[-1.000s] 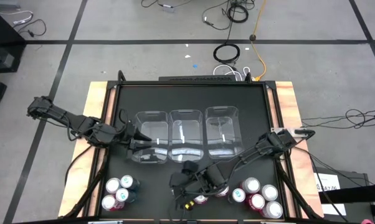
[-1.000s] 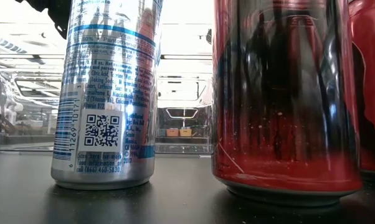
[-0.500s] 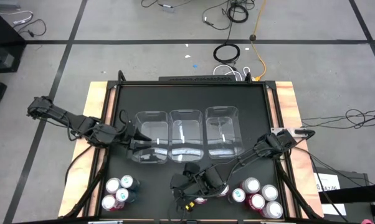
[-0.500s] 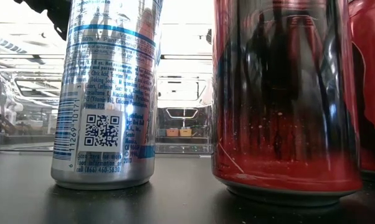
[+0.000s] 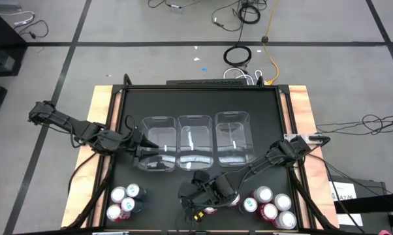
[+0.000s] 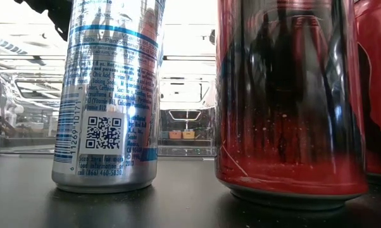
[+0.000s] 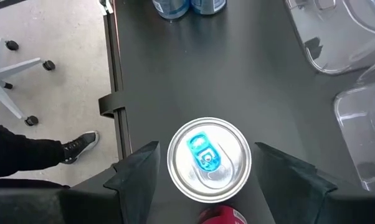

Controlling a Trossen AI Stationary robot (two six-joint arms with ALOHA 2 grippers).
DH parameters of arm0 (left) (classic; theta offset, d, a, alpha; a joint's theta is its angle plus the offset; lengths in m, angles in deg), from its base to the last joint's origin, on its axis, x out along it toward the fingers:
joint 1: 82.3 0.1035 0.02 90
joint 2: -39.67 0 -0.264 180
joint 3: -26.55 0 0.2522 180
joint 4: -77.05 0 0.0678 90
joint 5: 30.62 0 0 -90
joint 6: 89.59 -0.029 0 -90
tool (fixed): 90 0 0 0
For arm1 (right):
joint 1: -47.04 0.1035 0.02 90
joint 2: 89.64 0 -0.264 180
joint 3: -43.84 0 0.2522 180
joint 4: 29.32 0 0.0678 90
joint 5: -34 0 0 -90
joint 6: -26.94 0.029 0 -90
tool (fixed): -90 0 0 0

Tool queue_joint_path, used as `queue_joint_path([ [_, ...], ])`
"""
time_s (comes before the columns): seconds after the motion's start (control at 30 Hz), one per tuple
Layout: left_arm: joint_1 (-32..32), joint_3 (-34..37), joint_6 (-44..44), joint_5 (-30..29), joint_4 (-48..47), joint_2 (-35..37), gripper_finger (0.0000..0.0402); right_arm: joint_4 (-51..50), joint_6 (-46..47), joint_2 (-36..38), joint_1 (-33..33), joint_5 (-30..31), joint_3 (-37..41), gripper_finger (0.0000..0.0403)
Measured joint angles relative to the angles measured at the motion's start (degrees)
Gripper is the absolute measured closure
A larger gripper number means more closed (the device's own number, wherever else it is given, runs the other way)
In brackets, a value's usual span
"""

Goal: Sort soda cans
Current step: Put the blue soda can into the middle transparent bin

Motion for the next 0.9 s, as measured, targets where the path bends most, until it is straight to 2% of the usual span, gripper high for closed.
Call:
queue_joint_path([
  [0.5, 0.0, 0.0, 0.0, 0.0, 0.0, 0.0, 0.0259, 0.2, -1.9, 0.0, -0.2, 0.0, 0.0, 0.0148],
  [0.9, 0.0, 0.0, 0.0, 0.0, 0.0, 0.0, 0.0259, 0.2, -2.1, 0.0, -0.2, 0.0, 0.0, 0.0092],
])
